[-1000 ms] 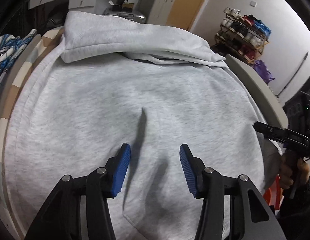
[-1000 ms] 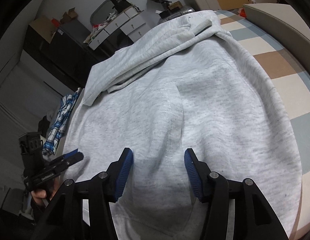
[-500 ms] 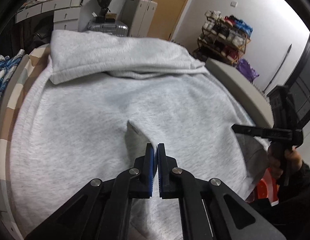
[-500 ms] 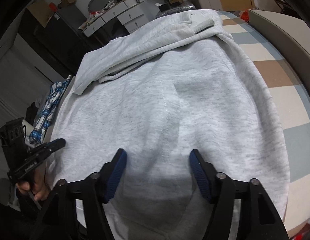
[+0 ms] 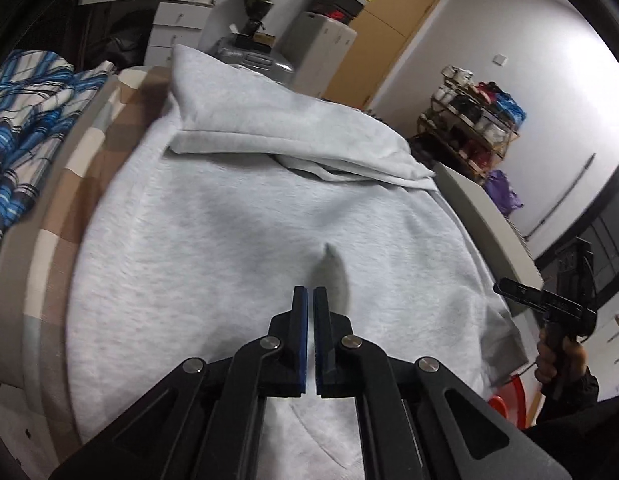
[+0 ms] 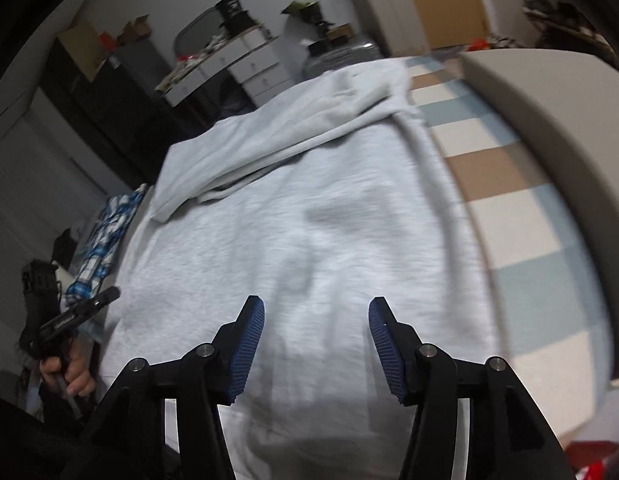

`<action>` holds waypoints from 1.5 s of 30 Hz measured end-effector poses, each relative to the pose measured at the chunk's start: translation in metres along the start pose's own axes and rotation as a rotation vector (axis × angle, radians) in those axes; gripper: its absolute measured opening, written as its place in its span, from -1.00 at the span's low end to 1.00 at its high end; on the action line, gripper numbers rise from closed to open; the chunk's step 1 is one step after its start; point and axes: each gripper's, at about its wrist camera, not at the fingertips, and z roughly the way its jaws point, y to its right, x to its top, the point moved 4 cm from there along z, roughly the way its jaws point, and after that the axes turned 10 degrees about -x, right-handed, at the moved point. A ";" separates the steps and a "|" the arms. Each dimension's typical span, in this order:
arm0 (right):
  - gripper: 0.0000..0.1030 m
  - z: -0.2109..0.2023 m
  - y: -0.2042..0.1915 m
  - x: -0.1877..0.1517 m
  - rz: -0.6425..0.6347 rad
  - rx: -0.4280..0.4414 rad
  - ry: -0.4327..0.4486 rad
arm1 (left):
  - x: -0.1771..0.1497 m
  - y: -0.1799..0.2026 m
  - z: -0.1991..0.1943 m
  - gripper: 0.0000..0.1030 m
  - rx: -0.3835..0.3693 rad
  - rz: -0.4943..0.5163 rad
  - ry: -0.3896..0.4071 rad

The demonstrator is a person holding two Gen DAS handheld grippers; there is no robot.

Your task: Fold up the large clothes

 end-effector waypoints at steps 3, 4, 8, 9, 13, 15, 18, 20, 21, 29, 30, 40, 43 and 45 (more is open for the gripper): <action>0.06 0.000 -0.001 -0.001 -0.020 -0.018 -0.002 | -0.004 0.008 0.007 -0.45 -0.029 0.016 -0.026; 0.06 0.002 -0.007 -0.001 -0.040 -0.012 -0.007 | -0.005 0.011 0.012 -0.45 -0.030 0.026 -0.029; 0.02 0.022 -0.041 -0.008 -0.217 -0.024 -0.070 | -0.005 0.011 0.018 -0.45 0.014 0.056 -0.053; 0.02 0.025 -0.050 -0.012 -0.276 -0.033 -0.075 | -0.006 0.010 0.019 -0.45 0.029 0.063 -0.058; 0.01 0.047 -0.062 -0.018 -0.417 -0.108 -0.126 | -0.012 0.003 0.019 -0.90 0.064 0.077 -0.084; -0.02 0.050 -0.062 -0.017 -0.430 -0.107 -0.121 | -0.014 0.001 0.018 -0.95 0.087 0.088 -0.089; -0.85 0.046 -0.055 -0.016 -0.436 -0.141 -0.104 | -0.017 0.000 0.017 -0.97 0.099 0.090 -0.084; -0.88 0.031 -0.043 -0.015 -0.395 -0.121 -0.072 | -0.017 -0.002 0.015 -0.97 0.117 0.092 -0.081; -0.88 0.022 -0.035 -0.019 -0.366 -0.132 -0.066 | -0.016 -0.004 0.014 -0.97 0.136 0.089 -0.077; -0.50 -0.025 -0.002 -0.047 -0.137 -0.117 -0.028 | -0.027 0.005 -0.010 -0.93 0.205 0.110 -0.071; -0.07 -0.033 -0.004 -0.050 -0.139 -0.111 -0.010 | -0.028 0.012 -0.013 -0.74 0.211 0.132 -0.069; 0.72 -0.028 -0.060 -0.106 -0.522 -0.251 -0.057 | -0.086 0.101 -0.004 0.17 0.064 0.428 -0.142; 0.72 -0.013 -0.067 -0.105 -0.638 -0.371 -0.033 | -0.104 0.107 0.005 0.17 0.101 0.471 -0.160; 0.72 -0.006 -0.069 -0.105 -0.688 -0.372 -0.013 | -0.112 0.107 0.003 0.17 0.137 0.485 -0.153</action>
